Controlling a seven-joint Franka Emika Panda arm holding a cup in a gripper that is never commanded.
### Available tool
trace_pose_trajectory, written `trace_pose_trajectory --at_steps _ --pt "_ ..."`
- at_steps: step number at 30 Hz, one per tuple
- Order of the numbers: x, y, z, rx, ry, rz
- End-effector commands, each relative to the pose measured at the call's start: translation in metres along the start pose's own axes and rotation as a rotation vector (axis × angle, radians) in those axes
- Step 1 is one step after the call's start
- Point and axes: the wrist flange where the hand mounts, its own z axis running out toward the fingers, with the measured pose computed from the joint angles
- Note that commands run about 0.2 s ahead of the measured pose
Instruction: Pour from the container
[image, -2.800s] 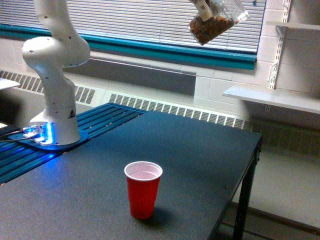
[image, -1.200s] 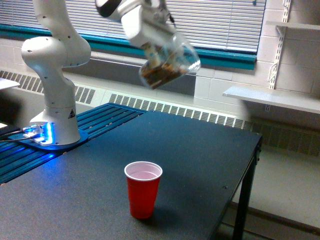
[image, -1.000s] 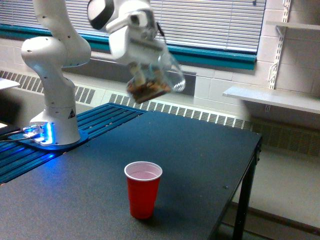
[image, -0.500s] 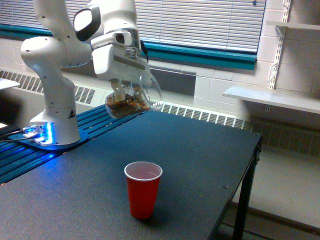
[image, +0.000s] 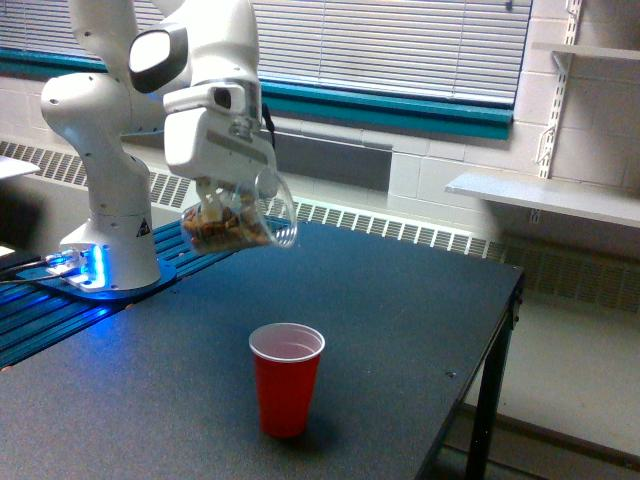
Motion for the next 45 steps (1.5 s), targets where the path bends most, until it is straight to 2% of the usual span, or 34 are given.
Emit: trace_pose_trajectory --at_steps 1,22,35,45 --pt "-0.005 0.003 0.01 -0.033 -0.016 0.038" --pt "-0.007 0.002 0.041 -0.165 -0.069 -0.007" --pt "-0.008 -0.008 0.052 -0.226 -0.085 -0.057" --pt "-0.01 -0.019 0.056 -0.263 -0.083 -0.13"
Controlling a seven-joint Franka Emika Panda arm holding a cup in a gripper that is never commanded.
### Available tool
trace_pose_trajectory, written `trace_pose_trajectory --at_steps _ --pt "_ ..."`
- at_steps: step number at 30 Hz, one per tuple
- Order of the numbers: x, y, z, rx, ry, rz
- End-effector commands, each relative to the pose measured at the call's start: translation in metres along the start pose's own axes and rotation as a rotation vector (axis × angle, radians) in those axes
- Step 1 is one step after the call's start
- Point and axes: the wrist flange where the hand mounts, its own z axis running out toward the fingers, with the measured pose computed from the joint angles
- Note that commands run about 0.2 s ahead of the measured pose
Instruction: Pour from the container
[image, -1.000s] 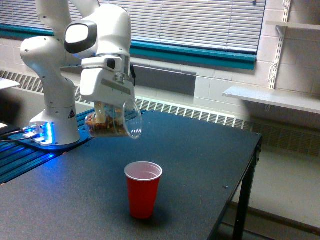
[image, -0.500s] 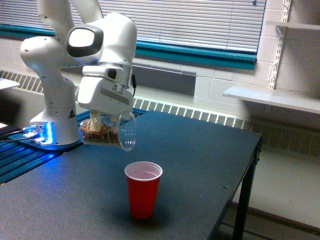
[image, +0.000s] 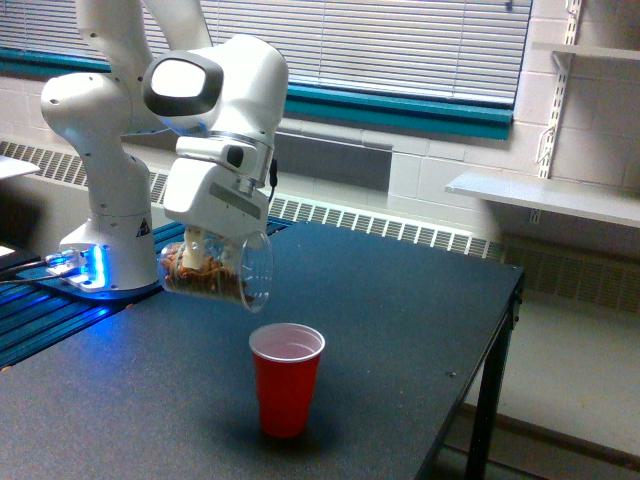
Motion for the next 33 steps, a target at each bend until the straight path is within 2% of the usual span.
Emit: trace_pose_trajectory --at_steps 1,7,15,21,33 --pt "0.002 -0.012 -0.004 -0.022 0.018 -0.035" --pt "-0.002 -0.018 -0.004 -0.049 0.025 -0.068" --pt "-0.012 -0.021 -0.002 -0.087 0.005 -0.109" --pt "-0.014 -0.024 -0.003 -0.115 0.007 -0.124" --pt "-0.007 -0.031 -0.006 -0.127 0.023 -0.123"
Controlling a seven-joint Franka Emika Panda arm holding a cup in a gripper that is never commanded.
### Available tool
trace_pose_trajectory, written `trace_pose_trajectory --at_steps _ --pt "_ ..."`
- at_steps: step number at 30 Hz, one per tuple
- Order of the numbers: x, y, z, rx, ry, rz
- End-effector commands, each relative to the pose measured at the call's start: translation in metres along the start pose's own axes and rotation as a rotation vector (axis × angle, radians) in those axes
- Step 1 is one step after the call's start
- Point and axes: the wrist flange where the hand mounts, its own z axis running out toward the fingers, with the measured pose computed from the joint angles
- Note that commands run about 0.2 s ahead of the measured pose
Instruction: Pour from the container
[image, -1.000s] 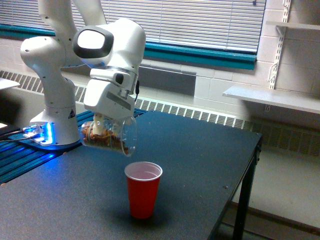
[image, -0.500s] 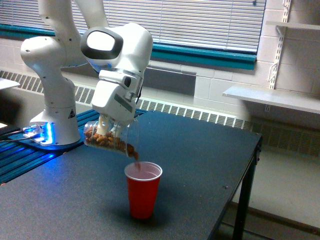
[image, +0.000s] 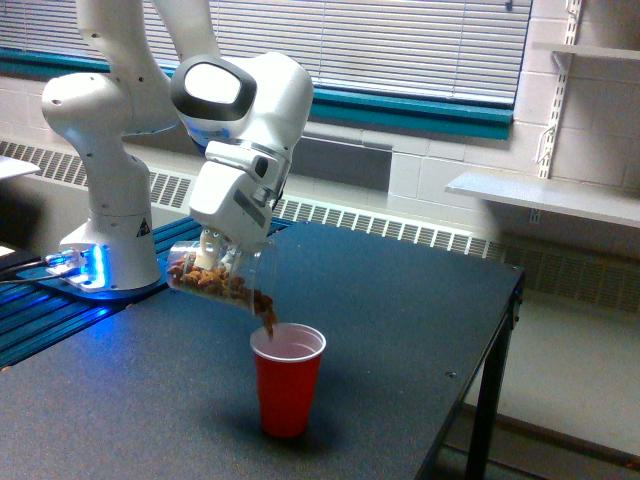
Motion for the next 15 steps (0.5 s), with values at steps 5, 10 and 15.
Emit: trace_pose_trajectory --at_steps 5,10,15 --pt "0.013 -0.005 -0.009 -0.037 0.029 -0.006" --pt "0.018 -0.007 -0.011 -0.062 0.035 -0.025" --pt "0.022 -0.008 -0.012 -0.078 0.045 -0.046"
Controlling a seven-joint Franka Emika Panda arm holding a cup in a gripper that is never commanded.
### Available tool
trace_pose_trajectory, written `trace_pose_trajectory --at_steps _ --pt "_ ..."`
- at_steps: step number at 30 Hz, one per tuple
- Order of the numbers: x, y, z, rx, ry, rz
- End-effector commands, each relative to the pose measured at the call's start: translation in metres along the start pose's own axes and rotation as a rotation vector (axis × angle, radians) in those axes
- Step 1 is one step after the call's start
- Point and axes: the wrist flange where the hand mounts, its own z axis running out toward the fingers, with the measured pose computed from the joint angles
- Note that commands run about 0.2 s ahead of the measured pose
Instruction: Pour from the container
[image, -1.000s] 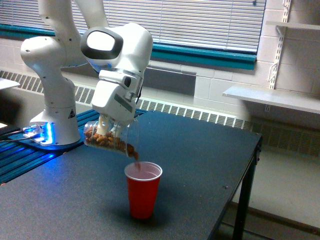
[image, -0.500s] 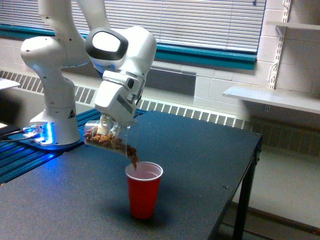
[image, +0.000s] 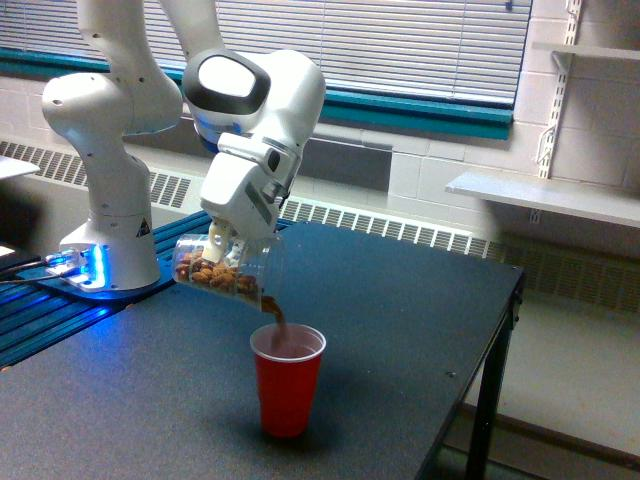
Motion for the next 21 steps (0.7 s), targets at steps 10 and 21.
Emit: trace_pose_trajectory --at_steps 10,21 --pt "0.0118 -0.0074 -0.0038 -0.047 0.027 -0.062" --pt "0.0136 -0.0086 -0.0048 -0.081 0.038 -0.126"
